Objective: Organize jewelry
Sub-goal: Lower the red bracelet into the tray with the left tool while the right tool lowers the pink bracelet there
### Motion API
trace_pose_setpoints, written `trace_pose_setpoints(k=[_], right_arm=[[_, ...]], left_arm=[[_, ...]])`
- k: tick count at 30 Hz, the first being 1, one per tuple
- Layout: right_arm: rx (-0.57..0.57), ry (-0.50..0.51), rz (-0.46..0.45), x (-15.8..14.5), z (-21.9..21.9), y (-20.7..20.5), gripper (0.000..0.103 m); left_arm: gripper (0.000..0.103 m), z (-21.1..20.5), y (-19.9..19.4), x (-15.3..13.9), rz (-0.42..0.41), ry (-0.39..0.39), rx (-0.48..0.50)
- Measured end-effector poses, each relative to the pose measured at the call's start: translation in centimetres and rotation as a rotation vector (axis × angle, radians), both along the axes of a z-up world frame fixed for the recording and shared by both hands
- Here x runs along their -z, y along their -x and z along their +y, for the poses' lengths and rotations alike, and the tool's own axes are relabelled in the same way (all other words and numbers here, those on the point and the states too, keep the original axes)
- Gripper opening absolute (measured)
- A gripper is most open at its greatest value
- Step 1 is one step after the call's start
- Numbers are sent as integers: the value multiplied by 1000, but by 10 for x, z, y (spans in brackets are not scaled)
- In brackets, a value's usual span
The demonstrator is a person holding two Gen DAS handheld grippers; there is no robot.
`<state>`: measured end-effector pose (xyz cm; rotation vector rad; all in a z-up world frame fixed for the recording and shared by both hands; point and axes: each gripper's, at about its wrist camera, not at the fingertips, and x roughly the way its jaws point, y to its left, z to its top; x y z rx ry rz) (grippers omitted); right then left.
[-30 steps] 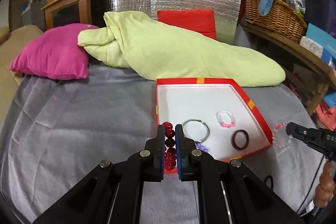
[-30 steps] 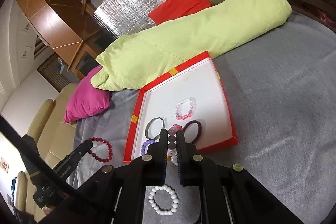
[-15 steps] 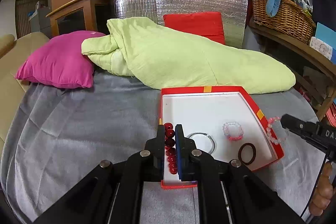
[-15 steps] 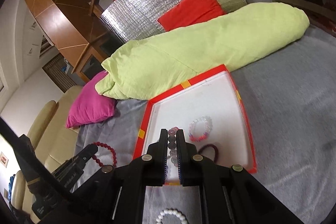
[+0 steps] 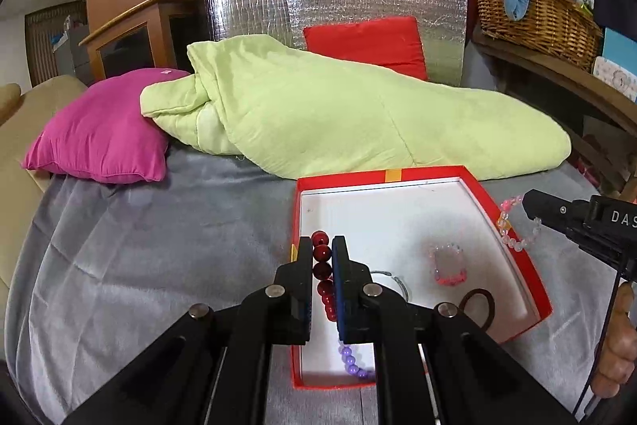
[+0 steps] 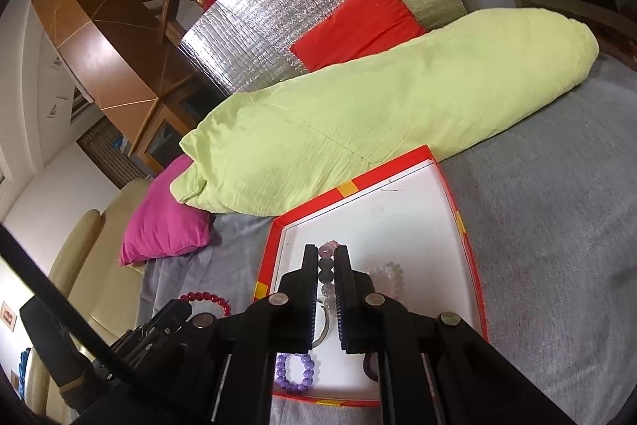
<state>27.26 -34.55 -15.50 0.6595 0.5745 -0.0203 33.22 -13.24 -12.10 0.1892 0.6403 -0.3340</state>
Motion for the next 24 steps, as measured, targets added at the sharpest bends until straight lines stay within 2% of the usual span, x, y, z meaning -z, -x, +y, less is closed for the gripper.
trace_pose_setpoints(k=[10,17,24], right_arm=[[12,-1,31,12,-8,11,9],[31,35,44,12,-9,19,9],[46,45,59,14,-9,16,9]], left_arm=[[10,-16,4,8,1,-47,20],[10,-24,9,11,-2,-61,33],[10,-21,9,12,21,-36,37]])
